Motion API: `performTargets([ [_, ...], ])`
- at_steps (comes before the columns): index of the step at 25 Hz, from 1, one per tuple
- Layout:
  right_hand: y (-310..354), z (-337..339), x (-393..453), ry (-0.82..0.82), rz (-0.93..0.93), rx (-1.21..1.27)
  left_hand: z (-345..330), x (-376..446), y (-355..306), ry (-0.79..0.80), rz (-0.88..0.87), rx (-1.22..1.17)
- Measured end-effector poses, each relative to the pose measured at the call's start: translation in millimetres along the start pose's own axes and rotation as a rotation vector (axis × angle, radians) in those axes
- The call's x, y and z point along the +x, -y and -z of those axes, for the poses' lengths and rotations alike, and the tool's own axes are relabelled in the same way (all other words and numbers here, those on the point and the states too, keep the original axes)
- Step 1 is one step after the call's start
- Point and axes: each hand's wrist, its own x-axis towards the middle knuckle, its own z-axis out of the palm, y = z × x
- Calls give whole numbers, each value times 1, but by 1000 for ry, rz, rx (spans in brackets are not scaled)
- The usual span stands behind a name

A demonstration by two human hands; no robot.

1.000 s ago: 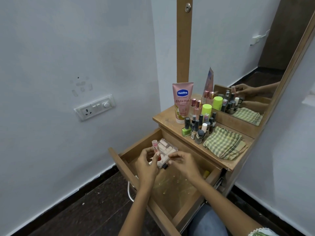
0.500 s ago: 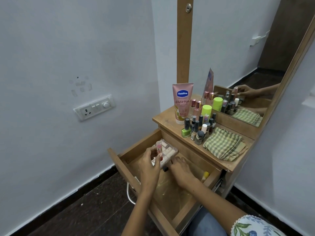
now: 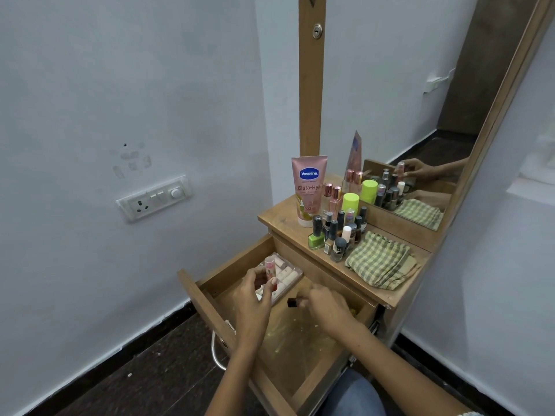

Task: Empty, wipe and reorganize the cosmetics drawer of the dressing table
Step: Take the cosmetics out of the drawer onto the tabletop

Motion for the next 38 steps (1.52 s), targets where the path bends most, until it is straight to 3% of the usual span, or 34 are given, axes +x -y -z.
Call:
performTargets([
  [8,-12,59,-34,-401,-137,457,-24,10,-17,52,-12,-105],
  [14,-21,82,-32,-662,-197,555,-69,39,-42,132,-3,-142],
  [28,-36,76,-16,-764,-172,644,-99,31,-45,-42,-34,-220],
  [32,-32,76,-32,-688,-187,946,-82,13,-46,-89,21,-276],
  [36,-20,67,-42,-658,-312,1424,-62,-20,-56,58,168,-417],
  [38,-10,57,-45,-613,-316,1534,-57,-27,-62,120,197,-485],
])
